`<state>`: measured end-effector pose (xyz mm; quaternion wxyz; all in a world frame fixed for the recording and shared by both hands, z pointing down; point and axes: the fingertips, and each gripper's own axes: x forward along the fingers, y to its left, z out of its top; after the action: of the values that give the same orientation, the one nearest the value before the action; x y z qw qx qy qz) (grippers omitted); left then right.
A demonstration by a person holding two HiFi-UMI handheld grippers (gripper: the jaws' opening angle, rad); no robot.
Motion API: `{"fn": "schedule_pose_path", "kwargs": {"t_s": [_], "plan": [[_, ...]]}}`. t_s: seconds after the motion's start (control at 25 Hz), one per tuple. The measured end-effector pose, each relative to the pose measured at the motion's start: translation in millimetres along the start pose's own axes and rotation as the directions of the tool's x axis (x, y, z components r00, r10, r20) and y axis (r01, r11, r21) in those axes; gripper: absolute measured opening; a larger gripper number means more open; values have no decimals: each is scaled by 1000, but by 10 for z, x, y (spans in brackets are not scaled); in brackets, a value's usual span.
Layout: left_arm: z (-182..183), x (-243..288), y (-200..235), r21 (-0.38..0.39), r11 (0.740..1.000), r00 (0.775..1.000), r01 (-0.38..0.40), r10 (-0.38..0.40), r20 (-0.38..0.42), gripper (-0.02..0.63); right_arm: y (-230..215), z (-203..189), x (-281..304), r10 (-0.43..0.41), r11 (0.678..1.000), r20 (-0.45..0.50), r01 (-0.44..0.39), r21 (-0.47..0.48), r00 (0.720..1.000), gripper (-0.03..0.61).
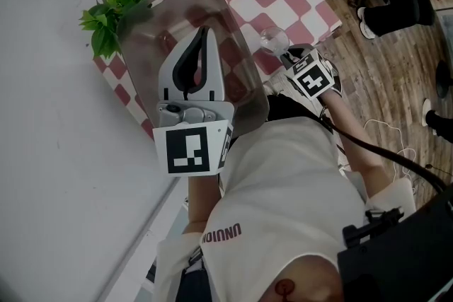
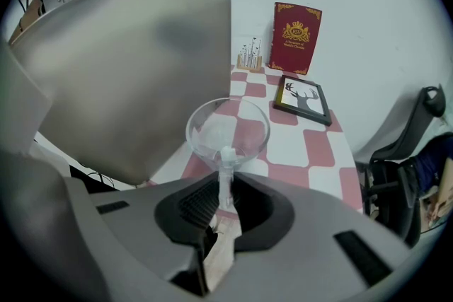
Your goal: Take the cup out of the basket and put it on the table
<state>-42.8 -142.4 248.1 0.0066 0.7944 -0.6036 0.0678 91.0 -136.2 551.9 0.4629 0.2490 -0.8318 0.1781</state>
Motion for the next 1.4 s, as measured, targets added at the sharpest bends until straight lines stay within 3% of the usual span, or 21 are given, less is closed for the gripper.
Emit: {"fn": "schedule_pose_path", "kwargs": {"t_s": [0.72,1.08,1.4], "plan": [[-32,-16,0,-12,1000,1000,0,0,2,11,8,-9,5,9,1000,0,-9,9,1000,64],[-28,-19,-5,-15,1000,1000,3,-3,3,11,37,-36,-73,26,1000,-19,-26,8,999,137],[-28,-32,-12,-17,1000,1000,11,-10,4,11,-34,101,-312,-11,1000,44,11,17,999,138]]}}
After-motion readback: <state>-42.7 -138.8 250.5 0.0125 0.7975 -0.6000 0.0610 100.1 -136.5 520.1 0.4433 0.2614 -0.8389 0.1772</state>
